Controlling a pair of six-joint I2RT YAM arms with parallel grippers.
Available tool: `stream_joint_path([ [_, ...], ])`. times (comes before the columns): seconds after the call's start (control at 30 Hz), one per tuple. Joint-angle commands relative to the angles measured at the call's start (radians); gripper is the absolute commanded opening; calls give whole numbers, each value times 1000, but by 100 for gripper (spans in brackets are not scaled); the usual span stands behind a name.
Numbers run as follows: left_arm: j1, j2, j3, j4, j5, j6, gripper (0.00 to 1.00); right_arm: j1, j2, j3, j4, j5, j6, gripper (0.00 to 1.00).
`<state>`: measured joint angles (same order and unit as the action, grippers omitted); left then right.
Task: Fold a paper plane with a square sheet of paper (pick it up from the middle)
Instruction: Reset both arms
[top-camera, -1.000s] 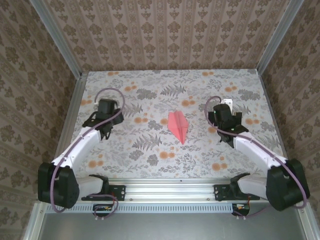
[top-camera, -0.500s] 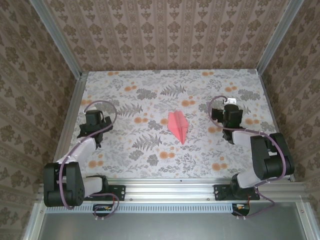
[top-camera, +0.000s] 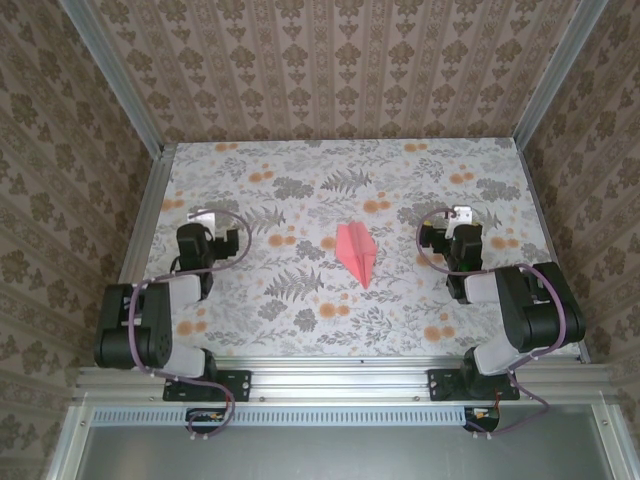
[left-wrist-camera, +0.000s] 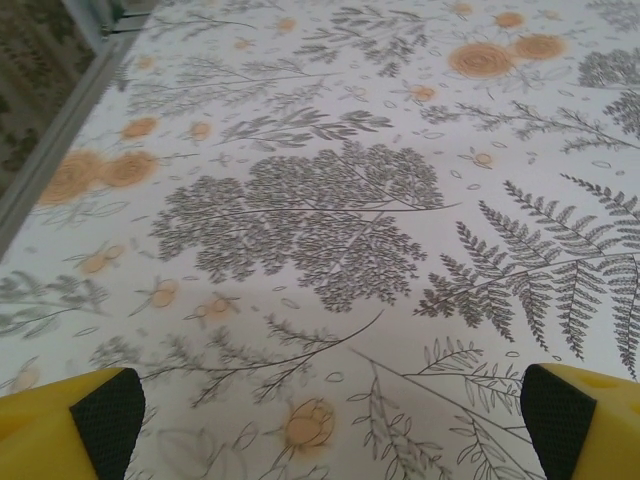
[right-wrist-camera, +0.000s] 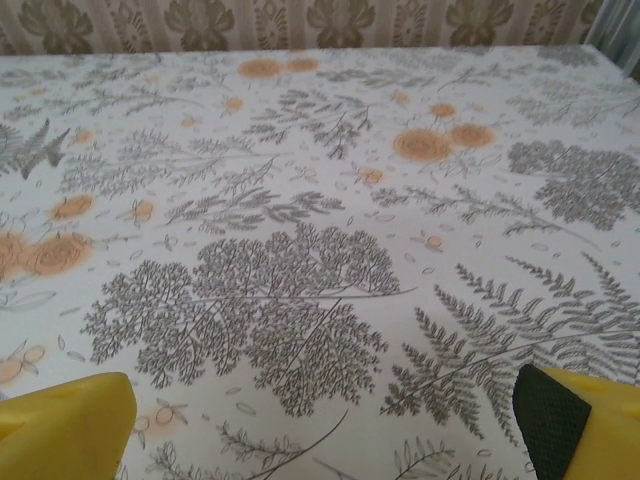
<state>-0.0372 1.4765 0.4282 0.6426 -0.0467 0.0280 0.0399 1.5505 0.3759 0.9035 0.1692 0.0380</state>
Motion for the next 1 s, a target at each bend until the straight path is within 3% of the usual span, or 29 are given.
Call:
stream_joint_path([
  [0.0,18,35,5,120,66,37,100,-1,2,-9,74,56,23,100],
  [0.17,17,44,-14,161,-11,8,100,0,2,-10,74,67,25,100],
  [0.2,7,47,-20,175,-70,0,100,0,2,-11,75,67,26,100],
  [0.23,-25,45,-32,202,-201,-17,100,0,2,-10,77,71,26,100],
  [0.27,-29,46,-29,193,-224,-25,100,1,2,-11,77,75,26,100],
  [0.97,-27,44,-31,197,-216,-24,100,7,2,-10,78,77,22,100],
])
